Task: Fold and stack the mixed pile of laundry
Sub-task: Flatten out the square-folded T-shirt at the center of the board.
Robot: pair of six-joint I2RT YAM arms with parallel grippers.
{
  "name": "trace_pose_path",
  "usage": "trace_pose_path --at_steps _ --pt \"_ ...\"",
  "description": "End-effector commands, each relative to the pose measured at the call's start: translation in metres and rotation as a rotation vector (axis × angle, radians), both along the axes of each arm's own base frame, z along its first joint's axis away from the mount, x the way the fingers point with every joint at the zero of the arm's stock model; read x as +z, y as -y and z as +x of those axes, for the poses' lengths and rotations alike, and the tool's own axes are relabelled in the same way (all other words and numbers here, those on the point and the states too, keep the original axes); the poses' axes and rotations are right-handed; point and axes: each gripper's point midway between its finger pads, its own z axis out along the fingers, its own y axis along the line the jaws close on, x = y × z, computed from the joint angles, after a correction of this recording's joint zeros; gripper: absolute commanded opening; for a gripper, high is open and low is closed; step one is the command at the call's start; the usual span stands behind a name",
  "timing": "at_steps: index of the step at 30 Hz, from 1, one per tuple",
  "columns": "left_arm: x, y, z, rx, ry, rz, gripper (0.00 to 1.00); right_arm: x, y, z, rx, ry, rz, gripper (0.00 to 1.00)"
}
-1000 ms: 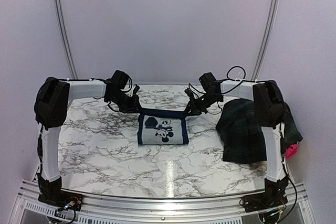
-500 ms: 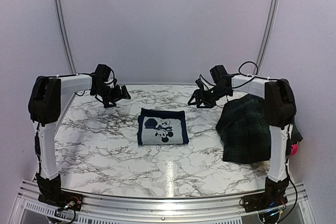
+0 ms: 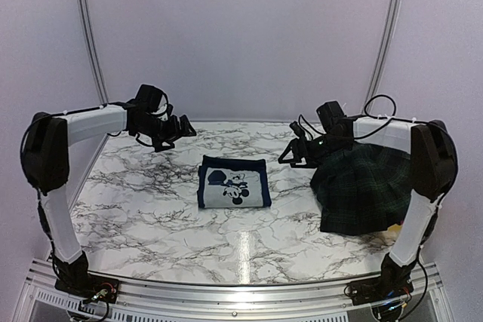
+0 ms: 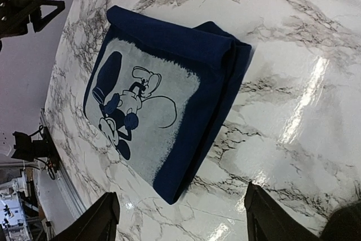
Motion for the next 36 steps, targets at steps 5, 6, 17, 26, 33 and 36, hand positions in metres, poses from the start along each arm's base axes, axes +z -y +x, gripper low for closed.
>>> trace_pose_path --at_steps 5,6,17,26,33,36 --pt "0.085 0.058 -0.064 -0.279 0.194 -0.205 0.99 0.032 -0.037 -0.014 0.029 0.027 0.177 0.74" --pt "0.081 0.065 -0.069 -0.299 0.182 -0.210 0.99 0.032 -0.046 -0.014 0.039 0.025 0.196 0.74" --pt "0.005 0.135 -0.069 -0.420 0.061 -0.256 0.95 -0.014 -0.119 0.006 0.222 -0.019 0.281 0.55" --pt "-0.055 0.136 -0.001 -0.309 0.010 -0.257 0.92 -0.040 -0.097 0.100 0.102 -0.013 0.333 0.52" --pt "-0.073 0.104 0.039 -0.200 0.005 -0.278 0.93 -0.067 -0.078 0.130 0.017 -0.065 0.337 0.51" --pt "-0.040 0.100 0.030 -0.215 0.055 -0.271 0.99 -0.025 -0.074 0.131 0.014 0.005 0.324 0.56"
